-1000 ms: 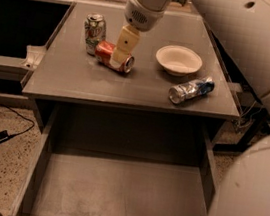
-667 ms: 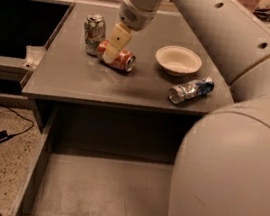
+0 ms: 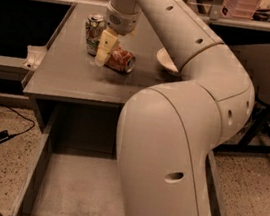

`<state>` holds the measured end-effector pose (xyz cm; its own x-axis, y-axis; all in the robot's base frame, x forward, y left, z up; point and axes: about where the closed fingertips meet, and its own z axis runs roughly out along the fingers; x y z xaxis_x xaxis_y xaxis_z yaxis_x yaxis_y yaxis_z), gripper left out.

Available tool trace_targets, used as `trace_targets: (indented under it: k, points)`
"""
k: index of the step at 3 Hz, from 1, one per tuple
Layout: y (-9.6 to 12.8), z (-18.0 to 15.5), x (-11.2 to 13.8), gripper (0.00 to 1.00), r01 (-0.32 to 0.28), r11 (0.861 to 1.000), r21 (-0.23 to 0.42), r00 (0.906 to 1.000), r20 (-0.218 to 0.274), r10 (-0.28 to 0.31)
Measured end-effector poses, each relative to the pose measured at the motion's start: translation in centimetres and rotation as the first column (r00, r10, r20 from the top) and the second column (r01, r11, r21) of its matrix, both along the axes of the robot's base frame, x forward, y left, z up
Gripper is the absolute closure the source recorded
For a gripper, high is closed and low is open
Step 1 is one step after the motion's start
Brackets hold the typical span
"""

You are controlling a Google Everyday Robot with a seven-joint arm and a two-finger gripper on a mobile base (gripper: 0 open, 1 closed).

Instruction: Place coke can into top drawer

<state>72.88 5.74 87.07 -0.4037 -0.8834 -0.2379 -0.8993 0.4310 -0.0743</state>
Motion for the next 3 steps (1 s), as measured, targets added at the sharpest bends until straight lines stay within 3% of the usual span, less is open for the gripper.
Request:
trace_targets:
  k: [2,3]
  points:
    - [1.4,-1.7,-1.3,0.47,-0.086,0.996,0.039,0.9951,-0.046,0.087]
    - [2.3,-0.4,-3.0,0.72,-0.188,0.975,0.114,0.9816,-0.01,0.191]
